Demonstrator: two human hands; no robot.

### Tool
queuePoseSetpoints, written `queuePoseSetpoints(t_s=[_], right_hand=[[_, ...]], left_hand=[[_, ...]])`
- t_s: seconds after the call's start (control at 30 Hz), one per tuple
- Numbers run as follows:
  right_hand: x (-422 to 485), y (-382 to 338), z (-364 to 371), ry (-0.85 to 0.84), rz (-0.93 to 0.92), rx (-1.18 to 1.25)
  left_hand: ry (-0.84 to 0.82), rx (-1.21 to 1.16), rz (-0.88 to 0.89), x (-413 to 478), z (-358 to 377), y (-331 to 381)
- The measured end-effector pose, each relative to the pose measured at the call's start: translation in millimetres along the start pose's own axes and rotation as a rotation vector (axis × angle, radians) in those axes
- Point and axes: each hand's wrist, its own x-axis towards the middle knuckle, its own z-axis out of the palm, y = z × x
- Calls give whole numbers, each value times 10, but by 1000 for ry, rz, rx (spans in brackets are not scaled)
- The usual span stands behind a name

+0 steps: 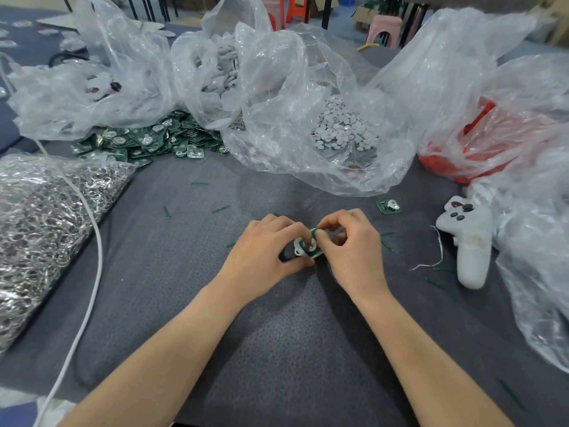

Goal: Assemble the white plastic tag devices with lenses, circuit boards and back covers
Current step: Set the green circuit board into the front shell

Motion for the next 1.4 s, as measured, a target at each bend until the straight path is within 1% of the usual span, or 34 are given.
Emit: queuePoseSetpoints(t_s=[0.3,0.5,0.6,0.67,0.77,0.9,1.07,1.2,1.27,1.3,1.4], right_hand=[[39,51,-1,-29,51,1],[73,78,-14,-45,86,48],[99,105,-66,-95,172,187],[119,115,-93,-128,224,238],[116,101,-120,-112,258,327],[88,52,-149,-111,335,612],[95,7,-227,-219,411,864],[108,2,-278,-271,456,938],[104,-11,-269,-247,440,918],[102,-20,-260,-223,430,901],[92,-25,-231,-155,397,854]], left_hand=[[17,-2,-14,9,6,-3],[87,59,-3,4,57,74],[115,70,-31,7,76,104],[129,63,-44,3,90,135],[150,-11,-35,-16,108,188],[238,-57,33,-16,114,234],[329,-113,38,-9,145,211],[361,-144,31,-2,154,195],[366,-219,21,0,141,203],[358,-304,-26,2,130,215],[280,-607,-270,29,121,274]])
